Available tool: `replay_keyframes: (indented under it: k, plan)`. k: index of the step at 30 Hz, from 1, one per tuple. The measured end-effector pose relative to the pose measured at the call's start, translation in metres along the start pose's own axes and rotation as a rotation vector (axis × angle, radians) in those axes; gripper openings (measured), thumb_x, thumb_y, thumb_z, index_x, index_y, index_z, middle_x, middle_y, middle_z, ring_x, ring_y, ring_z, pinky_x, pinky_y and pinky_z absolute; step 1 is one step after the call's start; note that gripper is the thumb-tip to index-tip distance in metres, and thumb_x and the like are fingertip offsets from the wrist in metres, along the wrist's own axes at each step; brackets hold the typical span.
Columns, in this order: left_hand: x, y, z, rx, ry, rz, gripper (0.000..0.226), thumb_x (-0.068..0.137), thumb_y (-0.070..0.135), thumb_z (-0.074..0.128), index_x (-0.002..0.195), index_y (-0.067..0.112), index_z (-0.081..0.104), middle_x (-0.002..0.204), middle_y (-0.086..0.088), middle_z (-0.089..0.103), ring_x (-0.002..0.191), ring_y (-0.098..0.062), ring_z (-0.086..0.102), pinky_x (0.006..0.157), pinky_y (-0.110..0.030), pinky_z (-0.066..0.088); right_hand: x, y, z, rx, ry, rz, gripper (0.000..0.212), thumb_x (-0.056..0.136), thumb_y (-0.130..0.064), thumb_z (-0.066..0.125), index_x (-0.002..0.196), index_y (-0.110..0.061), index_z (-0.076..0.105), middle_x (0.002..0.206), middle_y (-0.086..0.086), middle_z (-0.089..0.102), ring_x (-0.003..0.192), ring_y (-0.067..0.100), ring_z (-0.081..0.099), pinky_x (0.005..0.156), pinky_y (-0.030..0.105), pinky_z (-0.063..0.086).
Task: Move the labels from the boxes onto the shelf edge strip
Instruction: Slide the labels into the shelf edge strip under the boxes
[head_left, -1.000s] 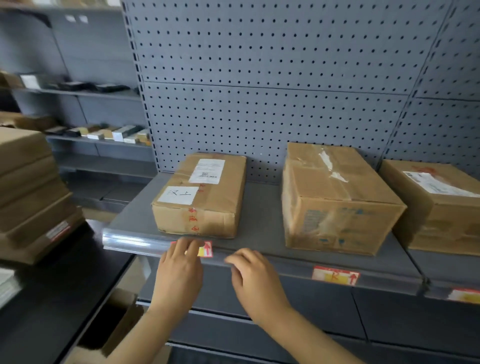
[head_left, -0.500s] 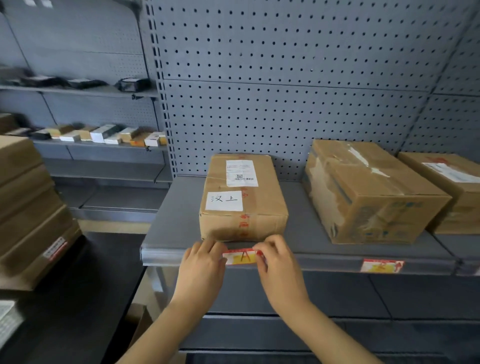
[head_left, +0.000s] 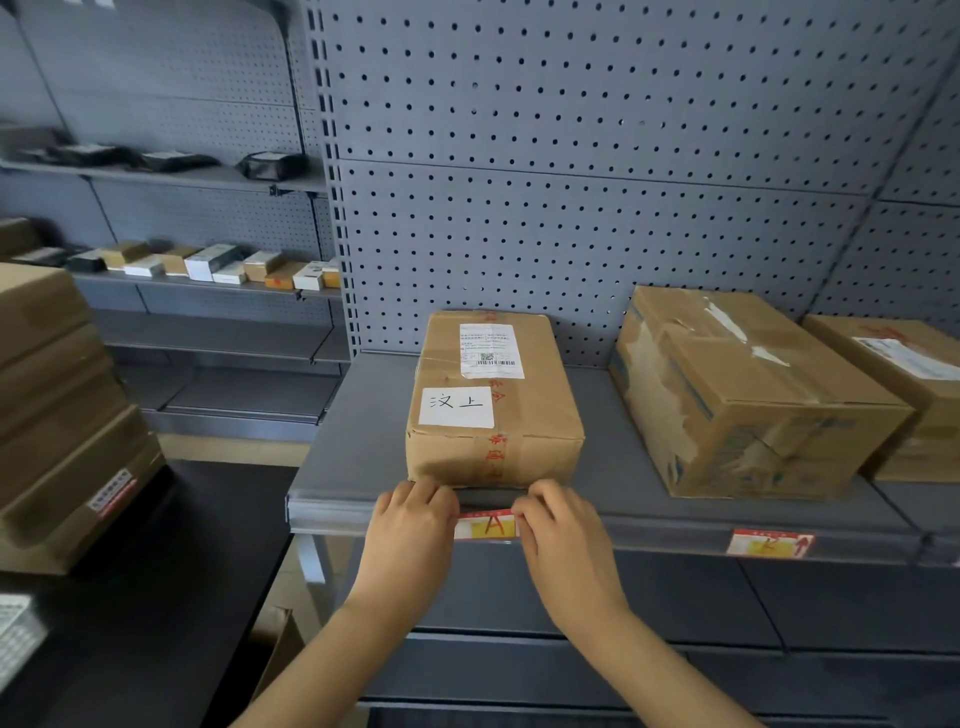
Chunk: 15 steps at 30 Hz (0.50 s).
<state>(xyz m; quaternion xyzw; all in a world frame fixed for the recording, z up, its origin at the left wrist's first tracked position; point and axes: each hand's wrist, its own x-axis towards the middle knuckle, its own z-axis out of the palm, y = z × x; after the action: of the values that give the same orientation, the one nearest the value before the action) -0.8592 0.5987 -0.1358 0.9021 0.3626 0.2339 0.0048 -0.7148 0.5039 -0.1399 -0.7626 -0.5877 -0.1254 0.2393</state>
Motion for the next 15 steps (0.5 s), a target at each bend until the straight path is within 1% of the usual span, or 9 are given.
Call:
replay_keyframes:
  k: [3, 6, 11, 15]
  plan:
    - [0.0007, 0.0007, -0.0005, 0.027, 0.003, 0.027, 0.033, 0.051, 0.001, 0.085, 0.064, 0.017, 0.059, 0.067, -0.001, 0.06, 0.055, -0.021, 0.055, 0.049, -0.03, 0.044, -0.0028, 0.0008, 0.0023, -0.006, 0.01, -0.044, 0.023, 0.066, -0.002, 0.079, 0.082, -0.013, 0.067, 0.087, 0.001, 0.059, 0.076, 0.019, 0.057, 0.056, 0.029, 0.05]
    - [0.0007, 0.0031, -0.0022, 0.043, 0.015, 0.042, 0.035, 0.047, -0.001, 0.085, 0.064, 0.016, 0.059, 0.064, -0.002, 0.059, 0.052, -0.022, 0.055, 0.048, -0.029, 0.04, -0.0066, 0.0043, 0.0077, 0.029, 0.004, -0.034, 0.024, 0.066, -0.001, 0.079, 0.082, -0.013, 0.066, 0.085, 0.001, 0.059, 0.074, 0.02, 0.058, 0.052, 0.029, 0.048]
    - [0.0002, 0.0024, -0.0019, 0.043, 0.054, 0.062, 0.035, 0.05, -0.003, 0.085, 0.066, 0.017, 0.06, 0.065, -0.001, 0.06, 0.052, -0.021, 0.055, 0.052, -0.026, 0.03, -0.0047, 0.0052, 0.0089, 0.072, -0.016, -0.031, 0.021, 0.071, -0.003, 0.076, 0.085, -0.014, 0.065, 0.087, 0.0, 0.06, 0.077, 0.019, 0.058, 0.056, 0.03, 0.051]
    - [0.0005, -0.0011, 0.003, 0.016, 0.066, 0.037, 0.035, 0.051, -0.005, 0.083, 0.067, 0.018, 0.062, 0.067, 0.0, 0.061, 0.054, -0.022, 0.056, 0.05, -0.029, 0.038, -0.003, 0.006, 0.0063, 0.094, -0.027, -0.048, 0.018, 0.073, -0.003, 0.075, 0.083, -0.014, 0.064, 0.087, 0.0, 0.059, 0.077, 0.018, 0.057, 0.058, 0.03, 0.051]
